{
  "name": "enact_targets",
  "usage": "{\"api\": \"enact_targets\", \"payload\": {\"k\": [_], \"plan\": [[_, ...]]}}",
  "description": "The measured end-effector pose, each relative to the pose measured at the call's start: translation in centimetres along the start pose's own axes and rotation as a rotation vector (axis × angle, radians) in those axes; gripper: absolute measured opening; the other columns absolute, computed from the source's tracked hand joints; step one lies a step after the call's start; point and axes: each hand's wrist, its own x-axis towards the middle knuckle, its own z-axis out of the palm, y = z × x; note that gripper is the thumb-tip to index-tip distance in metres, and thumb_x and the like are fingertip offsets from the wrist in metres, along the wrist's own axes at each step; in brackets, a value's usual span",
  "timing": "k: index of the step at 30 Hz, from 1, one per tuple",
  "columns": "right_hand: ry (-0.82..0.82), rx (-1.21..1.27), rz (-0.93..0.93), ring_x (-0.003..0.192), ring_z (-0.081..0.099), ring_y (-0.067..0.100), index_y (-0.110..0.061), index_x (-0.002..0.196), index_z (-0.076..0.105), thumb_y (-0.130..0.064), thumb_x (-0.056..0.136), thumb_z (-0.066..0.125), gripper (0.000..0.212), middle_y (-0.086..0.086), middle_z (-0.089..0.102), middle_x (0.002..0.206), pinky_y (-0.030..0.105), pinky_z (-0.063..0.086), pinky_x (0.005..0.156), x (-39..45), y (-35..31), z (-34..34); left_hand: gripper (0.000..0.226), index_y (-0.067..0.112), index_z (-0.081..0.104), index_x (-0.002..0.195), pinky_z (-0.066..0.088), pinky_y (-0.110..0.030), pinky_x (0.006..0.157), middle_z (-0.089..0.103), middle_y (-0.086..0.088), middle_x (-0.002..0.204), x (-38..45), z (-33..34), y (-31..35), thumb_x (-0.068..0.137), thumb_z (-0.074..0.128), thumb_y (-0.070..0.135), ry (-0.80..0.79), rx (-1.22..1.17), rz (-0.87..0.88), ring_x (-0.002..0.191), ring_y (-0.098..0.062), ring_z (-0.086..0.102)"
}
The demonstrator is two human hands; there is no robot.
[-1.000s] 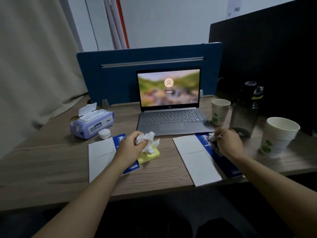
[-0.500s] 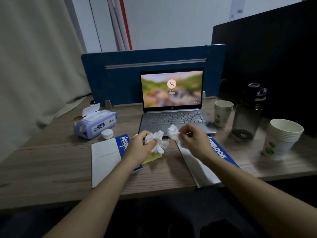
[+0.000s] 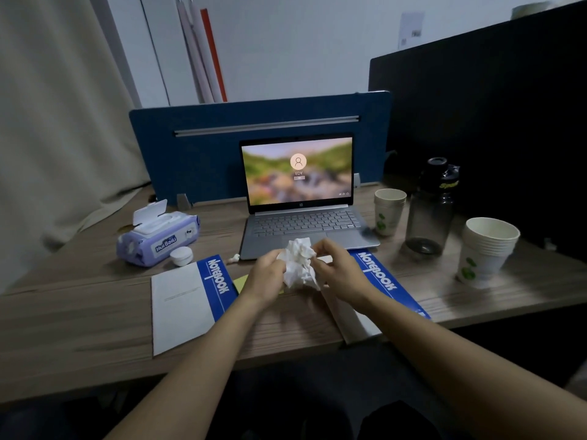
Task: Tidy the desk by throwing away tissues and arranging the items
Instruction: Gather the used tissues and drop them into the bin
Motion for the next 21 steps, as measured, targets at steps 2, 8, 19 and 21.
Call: {"api": "enact_targets", "payload": {"k": [2, 8, 19, 21], "plan": [[-0.027, 0.027, 0.017, 0.067, 0.061, 0.014, -0.016, 0.096, 0.057, -0.019, 0.095, 0.055, 0.003, 0.004, 0.063, 0.102, 0.032, 0.051, 0.058, -0.5, 0.5, -1.0, 0.040, 0.024, 0.064, 0.113, 0.054, -0.043, 0.077, 0.070, -0.003, 0.099, -0.6, 0.7, 0.1, 0.081, 0.044, 0.011, -0.037, 0.102, 0.044, 0.094, -0.031, 0.064], [-0.001, 0.085, 0.014, 0.056, 0.059, 0.007, -0.024, 0.089, 0.059, -0.021, 0.091, 0.058, 0.004, -0.003, 0.062, 0.087, 0.025, 0.047, 0.052, -2.8, 1.1, -4.4, 0.042, 0.032, 0.052, 0.123, 0.052, -0.046, 0.094, 0.069, 0.001, 0.114, -2.2, 3.4, 0.7, 0.093, 0.051, 0.004, -0.121, 0.108, 0.117, 0.105, -0.019, 0.065], [0.138, 0.281, 0.099, 0.062, 0.057, 0.007, -0.014, 0.097, 0.053, -0.008, 0.097, 0.051, 0.006, 0.006, 0.058, 0.085, 0.028, 0.051, 0.055, -14.2, 2.3, -16.7, 0.040, 0.041, 0.059, 0.107, 0.058, -0.034, 0.081, 0.072, 0.001, 0.108, -6.7, 17.2, 3.6, 0.094, 0.056, 0.004, -0.347, -0.076, 0.222, 0.099, -0.015, 0.070], [0.168, 0.350, 0.152, 0.073, 0.063, 0.016, -0.014, 0.099, 0.054, -0.009, 0.096, 0.053, 0.006, 0.008, 0.062, 0.092, 0.043, 0.057, 0.069, -16.6, 3.0, -18.9, 0.038, 0.043, 0.060, 0.109, 0.055, -0.032, 0.086, 0.072, 0.008, 0.108, -7.7, 20.4, 3.7, 0.092, 0.059, 0.010, -0.390, -0.072, 0.251, 0.103, -0.010, 0.067]]}}
